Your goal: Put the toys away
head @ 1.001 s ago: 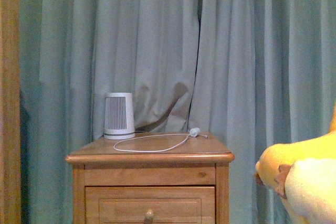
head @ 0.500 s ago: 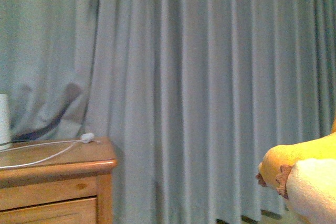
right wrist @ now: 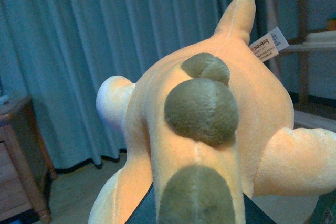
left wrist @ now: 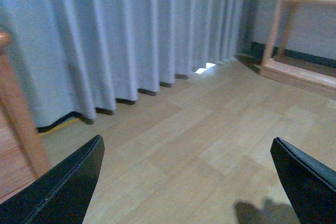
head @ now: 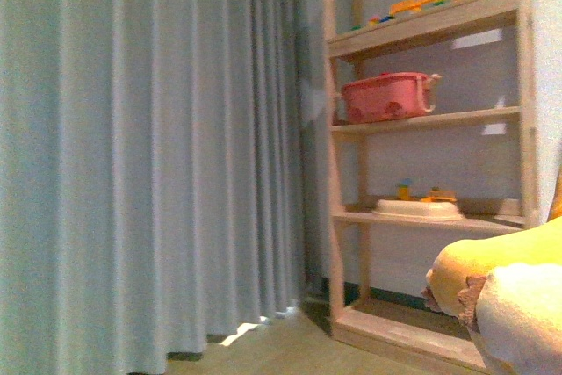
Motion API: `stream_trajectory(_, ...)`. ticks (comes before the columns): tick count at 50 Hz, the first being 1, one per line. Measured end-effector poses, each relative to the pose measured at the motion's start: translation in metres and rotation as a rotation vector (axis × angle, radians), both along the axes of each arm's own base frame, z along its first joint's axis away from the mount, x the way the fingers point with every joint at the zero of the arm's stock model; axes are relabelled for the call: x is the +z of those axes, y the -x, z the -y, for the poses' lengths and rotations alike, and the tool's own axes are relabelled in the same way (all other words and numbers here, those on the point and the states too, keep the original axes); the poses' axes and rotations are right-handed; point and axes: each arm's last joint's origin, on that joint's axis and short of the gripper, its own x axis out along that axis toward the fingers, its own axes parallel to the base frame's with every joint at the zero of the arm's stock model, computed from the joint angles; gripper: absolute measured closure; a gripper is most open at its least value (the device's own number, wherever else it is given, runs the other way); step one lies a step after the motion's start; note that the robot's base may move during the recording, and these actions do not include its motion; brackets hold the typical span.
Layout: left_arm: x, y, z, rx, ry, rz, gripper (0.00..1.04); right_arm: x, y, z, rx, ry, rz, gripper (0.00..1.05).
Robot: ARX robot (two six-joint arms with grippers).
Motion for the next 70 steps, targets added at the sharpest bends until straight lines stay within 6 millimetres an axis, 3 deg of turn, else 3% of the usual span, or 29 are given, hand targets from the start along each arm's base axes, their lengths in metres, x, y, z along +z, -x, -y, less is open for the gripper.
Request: stream_trajectory(70, -0.0001, -0.0001, 0.0002, -0.004, 0.000, -0.001, 0.06, 0.0000, 0.0000, 0.0000, 0.000, 0.000, 0.000, 0.98)
